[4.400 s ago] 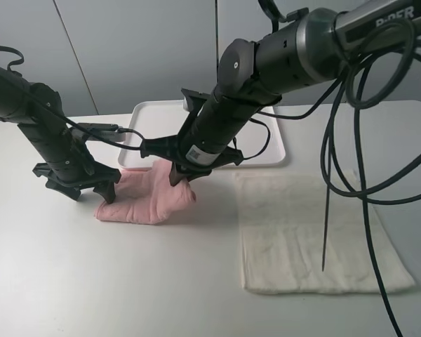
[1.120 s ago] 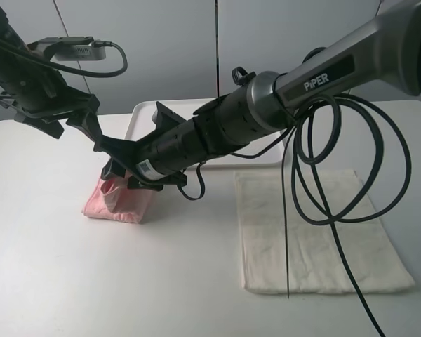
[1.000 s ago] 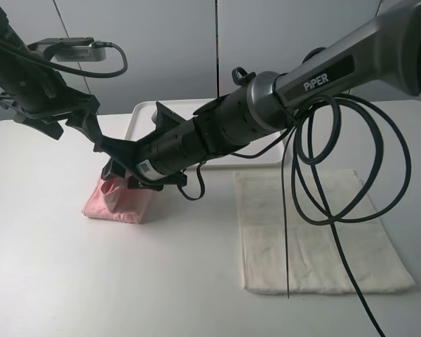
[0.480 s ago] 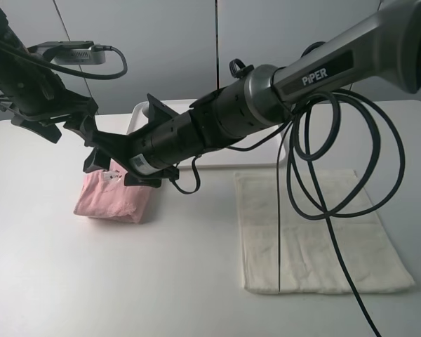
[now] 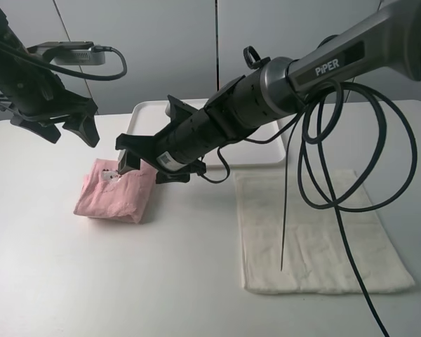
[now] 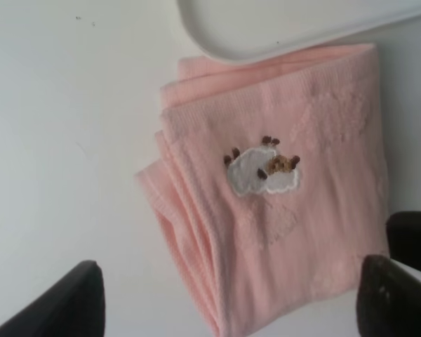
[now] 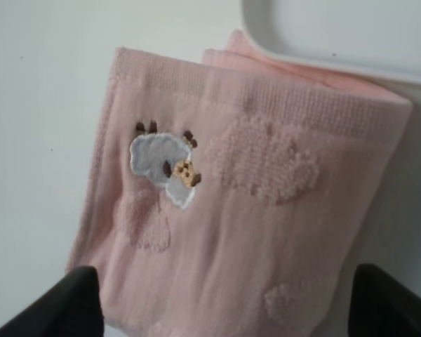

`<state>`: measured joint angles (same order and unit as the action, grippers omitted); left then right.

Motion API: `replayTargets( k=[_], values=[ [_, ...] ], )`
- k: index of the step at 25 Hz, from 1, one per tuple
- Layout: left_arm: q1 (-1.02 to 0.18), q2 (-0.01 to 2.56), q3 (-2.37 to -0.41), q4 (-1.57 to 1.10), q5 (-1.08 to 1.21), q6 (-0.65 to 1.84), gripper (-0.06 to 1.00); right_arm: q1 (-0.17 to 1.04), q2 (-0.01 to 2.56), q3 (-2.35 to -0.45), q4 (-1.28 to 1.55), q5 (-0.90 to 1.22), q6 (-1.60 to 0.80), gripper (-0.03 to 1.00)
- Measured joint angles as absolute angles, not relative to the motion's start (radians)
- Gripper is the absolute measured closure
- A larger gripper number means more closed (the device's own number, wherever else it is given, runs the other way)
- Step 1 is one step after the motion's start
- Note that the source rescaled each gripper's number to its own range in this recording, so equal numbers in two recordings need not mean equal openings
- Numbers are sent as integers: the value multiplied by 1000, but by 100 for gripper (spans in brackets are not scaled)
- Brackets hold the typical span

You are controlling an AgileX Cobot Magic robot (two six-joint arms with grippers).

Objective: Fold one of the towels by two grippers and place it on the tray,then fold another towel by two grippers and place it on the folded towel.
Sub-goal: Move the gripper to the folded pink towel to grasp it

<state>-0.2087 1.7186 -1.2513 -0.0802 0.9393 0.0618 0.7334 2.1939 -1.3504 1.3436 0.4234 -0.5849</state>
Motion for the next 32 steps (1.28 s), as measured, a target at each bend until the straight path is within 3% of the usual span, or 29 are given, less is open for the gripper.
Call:
replayTargets(
  k=[6, 13, 32],
  values=[
    [-209, 1719, -1251, -80, 939, 77, 1, 730, 2200, -1364, 1340, 403, -541, 20],
    [-209, 1719, -1251, -80, 950, 102, 1, 729, 2321, -1467, 1340, 518, -502, 19],
    [-209, 1719, -1251, -82, 947, 106, 1, 728, 2357, -1486, 1240, 470, -390, 21]
  ],
)
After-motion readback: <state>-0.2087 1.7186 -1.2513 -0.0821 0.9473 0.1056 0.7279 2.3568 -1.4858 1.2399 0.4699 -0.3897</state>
